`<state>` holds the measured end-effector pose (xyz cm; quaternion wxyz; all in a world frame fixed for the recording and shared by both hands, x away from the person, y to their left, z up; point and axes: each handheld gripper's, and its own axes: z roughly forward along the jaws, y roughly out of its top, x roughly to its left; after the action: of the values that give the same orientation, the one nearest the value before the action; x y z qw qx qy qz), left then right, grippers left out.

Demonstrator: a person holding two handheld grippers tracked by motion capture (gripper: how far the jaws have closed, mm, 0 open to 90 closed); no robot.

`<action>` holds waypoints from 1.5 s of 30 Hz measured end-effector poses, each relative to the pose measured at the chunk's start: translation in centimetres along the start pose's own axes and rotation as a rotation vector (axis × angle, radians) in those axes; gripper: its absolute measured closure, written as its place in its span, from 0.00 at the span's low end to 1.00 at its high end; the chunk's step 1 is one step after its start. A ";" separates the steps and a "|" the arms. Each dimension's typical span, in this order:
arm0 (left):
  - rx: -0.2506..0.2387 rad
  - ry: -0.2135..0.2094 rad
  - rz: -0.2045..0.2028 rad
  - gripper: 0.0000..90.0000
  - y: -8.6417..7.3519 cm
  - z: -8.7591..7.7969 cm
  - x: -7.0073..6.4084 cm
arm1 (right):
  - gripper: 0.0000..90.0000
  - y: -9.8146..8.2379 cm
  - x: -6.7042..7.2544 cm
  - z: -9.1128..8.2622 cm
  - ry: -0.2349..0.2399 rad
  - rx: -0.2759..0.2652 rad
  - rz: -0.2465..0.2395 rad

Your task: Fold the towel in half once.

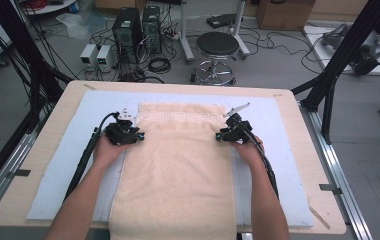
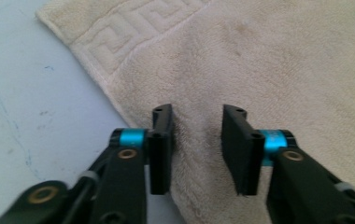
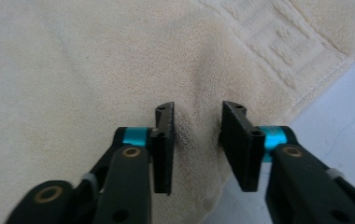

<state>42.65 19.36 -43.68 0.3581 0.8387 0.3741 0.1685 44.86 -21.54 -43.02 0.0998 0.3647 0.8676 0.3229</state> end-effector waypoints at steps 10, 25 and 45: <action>-0.054 -0.080 -0.089 0.93 0.4 -1.7 1.1 | 0.93 0.3 -0.1 -1.0 0.074 -0.005 0.034; -0.234 -0.145 -0.011 0.94 1.6 -10.4 -0.1 | 0.94 2.1 3.5 -10.8 0.135 -0.201 -0.144; -0.168 -0.235 0.128 0.60 -6.1 -12.9 -6.4 | 0.58 -6.6 9.8 -10.8 0.152 -0.145 -0.224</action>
<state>28.22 23.49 -39.34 0.4570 0.8418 0.2600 0.1223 29.71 -23.48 -38.23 0.0954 0.2321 0.8822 0.3984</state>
